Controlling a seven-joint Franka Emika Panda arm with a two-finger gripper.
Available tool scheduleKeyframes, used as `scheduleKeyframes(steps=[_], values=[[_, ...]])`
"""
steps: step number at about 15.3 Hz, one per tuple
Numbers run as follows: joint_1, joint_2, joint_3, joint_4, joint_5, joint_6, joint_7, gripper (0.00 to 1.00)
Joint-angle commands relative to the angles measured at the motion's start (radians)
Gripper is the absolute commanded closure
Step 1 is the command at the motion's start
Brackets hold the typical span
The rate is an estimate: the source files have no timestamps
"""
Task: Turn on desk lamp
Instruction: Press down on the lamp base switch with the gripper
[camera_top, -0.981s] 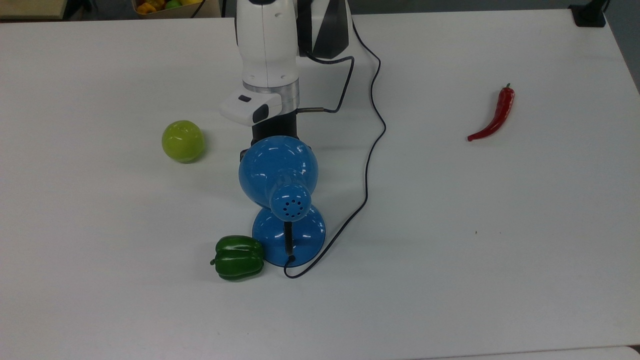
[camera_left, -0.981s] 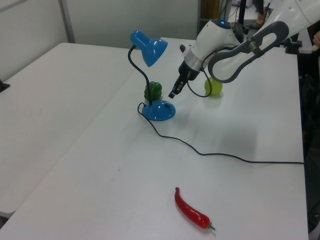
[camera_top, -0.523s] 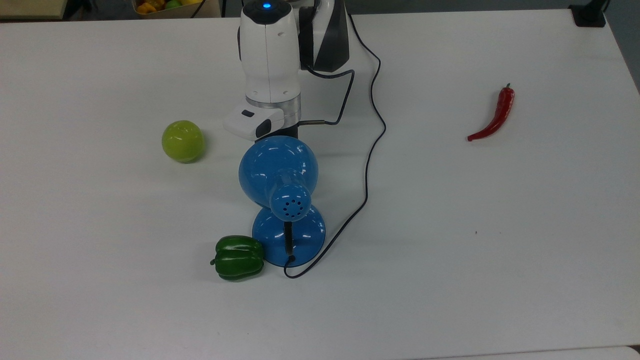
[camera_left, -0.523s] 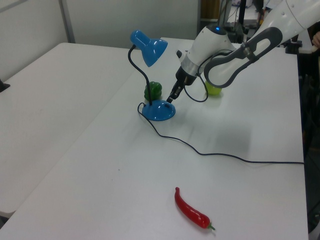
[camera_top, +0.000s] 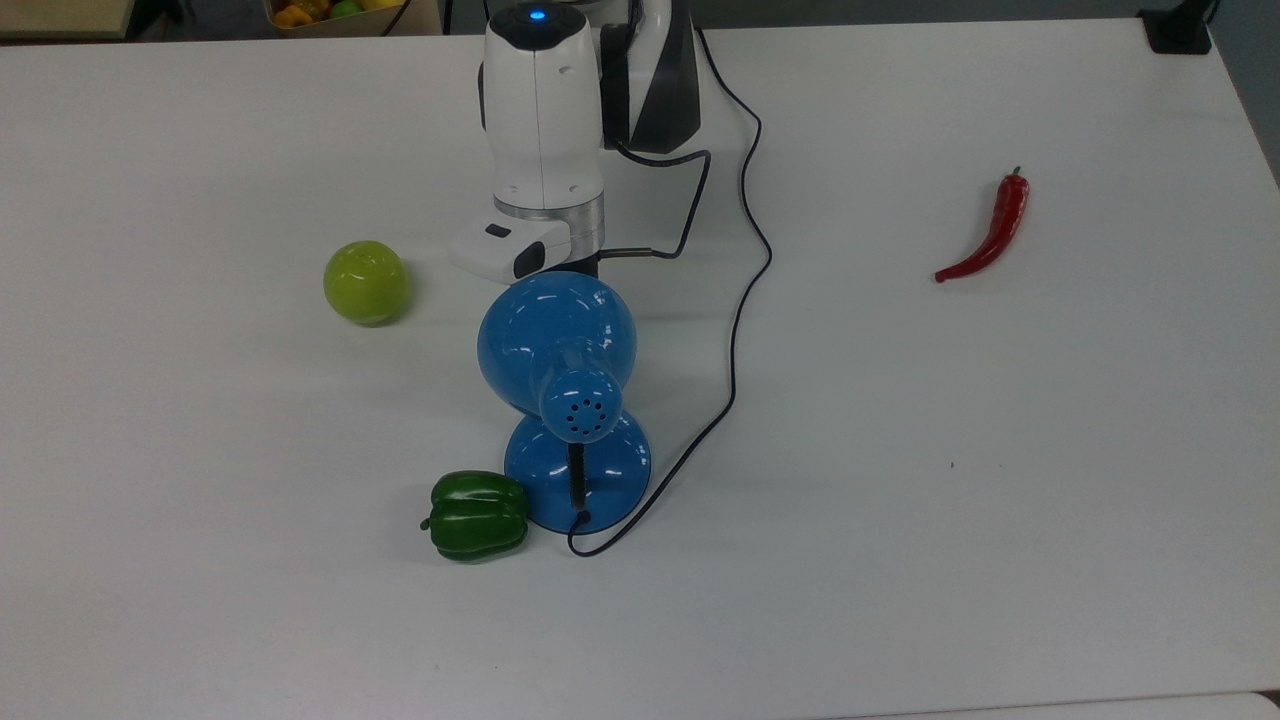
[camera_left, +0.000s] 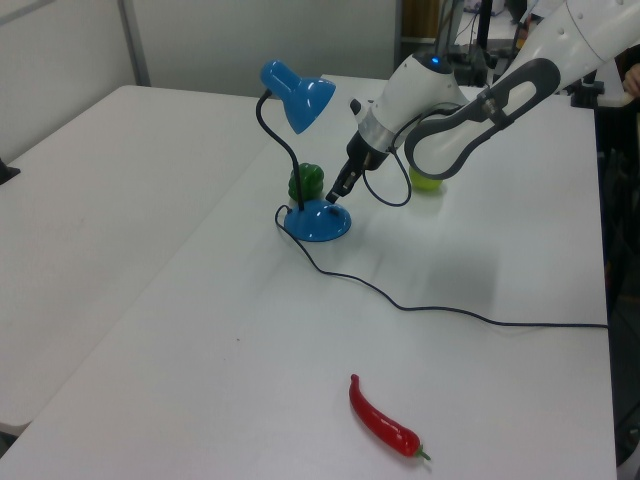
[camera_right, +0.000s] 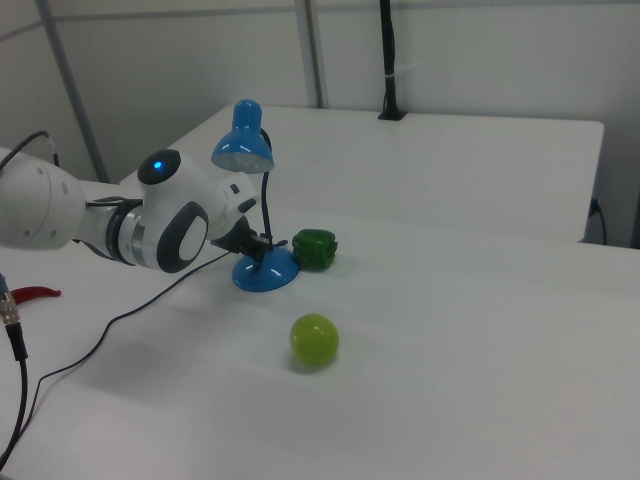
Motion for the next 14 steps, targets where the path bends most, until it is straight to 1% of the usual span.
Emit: scheduleKeyframes(steps=[1, 8, 14], values=[[0.011, 0.022, -0.006, 0.016, 0.003, 0.029, 0.019, 1.00], [0.020, 0.000, -0.006, -0.009, 0.004, 0.017, 0.019, 1.00], [0.020, 0.002, -0.006, -0.012, 0.004, 0.015, 0.019, 1.00]])
